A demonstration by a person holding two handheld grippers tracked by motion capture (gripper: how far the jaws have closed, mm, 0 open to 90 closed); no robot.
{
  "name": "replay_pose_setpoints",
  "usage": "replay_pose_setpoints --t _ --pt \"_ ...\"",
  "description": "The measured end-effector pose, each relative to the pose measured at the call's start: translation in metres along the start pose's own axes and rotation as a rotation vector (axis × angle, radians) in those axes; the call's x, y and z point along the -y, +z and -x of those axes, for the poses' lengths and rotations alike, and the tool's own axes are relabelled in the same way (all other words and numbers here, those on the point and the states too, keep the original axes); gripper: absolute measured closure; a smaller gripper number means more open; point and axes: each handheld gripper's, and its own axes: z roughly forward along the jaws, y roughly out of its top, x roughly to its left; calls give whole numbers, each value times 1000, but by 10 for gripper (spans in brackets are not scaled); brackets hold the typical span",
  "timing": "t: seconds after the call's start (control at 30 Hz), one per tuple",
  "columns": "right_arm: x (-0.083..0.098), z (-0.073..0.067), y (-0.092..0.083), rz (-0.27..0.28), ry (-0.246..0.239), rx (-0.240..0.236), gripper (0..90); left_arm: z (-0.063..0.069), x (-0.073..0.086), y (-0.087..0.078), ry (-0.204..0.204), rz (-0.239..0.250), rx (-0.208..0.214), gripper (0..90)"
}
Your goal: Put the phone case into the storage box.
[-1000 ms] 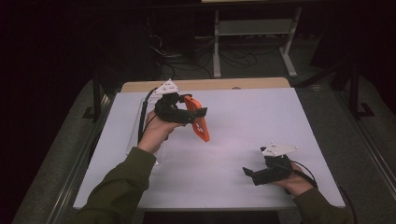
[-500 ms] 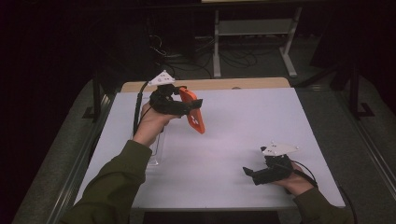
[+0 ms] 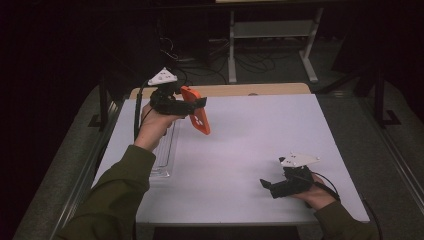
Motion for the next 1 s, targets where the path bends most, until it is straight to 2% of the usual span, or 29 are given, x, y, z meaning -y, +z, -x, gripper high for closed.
replay_pose_setpoints --t 0.53,1.0 --pt "0 0 -1 2 5 3 0 -25 -4 -9 -36 0 -132 148" --pt "0 0 0 1 0 1 0 -51 -3 -14 -53 2 -273 148"
